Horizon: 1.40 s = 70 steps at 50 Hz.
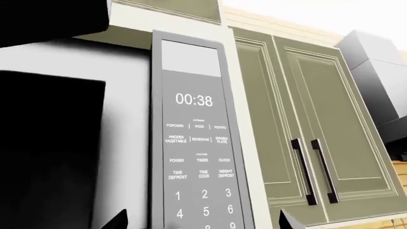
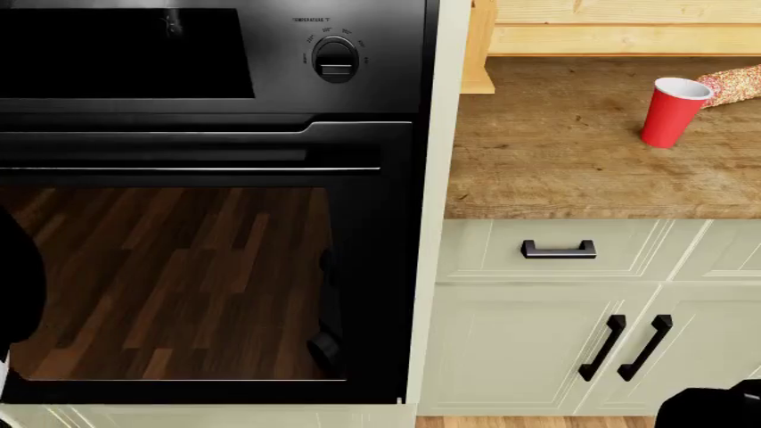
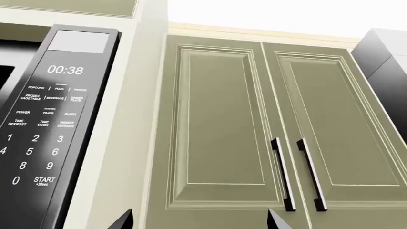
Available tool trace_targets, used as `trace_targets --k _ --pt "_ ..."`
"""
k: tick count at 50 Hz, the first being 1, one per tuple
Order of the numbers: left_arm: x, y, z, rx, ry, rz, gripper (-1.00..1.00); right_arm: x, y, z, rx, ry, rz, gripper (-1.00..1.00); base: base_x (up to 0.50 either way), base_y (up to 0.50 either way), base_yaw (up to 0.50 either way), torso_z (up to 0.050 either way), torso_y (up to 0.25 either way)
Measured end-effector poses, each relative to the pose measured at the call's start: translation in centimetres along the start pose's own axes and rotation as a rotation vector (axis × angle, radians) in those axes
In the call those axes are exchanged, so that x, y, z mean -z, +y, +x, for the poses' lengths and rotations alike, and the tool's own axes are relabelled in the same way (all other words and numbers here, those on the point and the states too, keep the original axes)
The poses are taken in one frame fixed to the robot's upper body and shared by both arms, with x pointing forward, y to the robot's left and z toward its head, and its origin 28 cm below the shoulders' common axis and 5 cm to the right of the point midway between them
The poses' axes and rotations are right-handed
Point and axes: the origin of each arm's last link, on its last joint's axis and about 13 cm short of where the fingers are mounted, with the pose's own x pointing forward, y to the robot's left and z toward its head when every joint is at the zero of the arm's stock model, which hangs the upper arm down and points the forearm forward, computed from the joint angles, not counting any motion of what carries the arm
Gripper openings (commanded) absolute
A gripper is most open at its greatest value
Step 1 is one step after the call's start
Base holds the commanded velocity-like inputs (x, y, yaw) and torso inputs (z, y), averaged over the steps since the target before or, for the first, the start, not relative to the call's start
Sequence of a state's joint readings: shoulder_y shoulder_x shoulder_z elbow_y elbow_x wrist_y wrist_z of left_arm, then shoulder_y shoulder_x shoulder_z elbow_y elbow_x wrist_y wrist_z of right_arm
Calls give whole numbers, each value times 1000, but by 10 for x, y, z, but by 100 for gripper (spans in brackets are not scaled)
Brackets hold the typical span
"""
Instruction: Open the microwave door
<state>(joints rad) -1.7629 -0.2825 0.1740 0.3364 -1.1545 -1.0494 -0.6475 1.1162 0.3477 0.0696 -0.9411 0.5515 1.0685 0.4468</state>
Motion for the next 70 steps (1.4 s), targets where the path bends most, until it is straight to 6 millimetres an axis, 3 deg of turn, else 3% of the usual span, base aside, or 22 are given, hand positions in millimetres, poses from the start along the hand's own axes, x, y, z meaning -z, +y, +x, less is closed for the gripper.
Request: trace_targets --k 28,43,57,70 --pt "-46 9 -45 -14 -40 -16 100 -4 3 1 -11 -12 9 100 0 -1 0 0 2" --pt "-55 -3 -56 -3 -84 -13 100 -4 4 2 -12 -12 13 100 -2 -3 -1 0 4" --pt "-52 -27 -59 86 -116 -21 100 -4 2 1 -4 -11 16 100 0 0 0 0 0" --pt "-32 -38 -42 120 -75 -50 100 -6 -1 1 5 -15 15 100 0 0 0 0 0"
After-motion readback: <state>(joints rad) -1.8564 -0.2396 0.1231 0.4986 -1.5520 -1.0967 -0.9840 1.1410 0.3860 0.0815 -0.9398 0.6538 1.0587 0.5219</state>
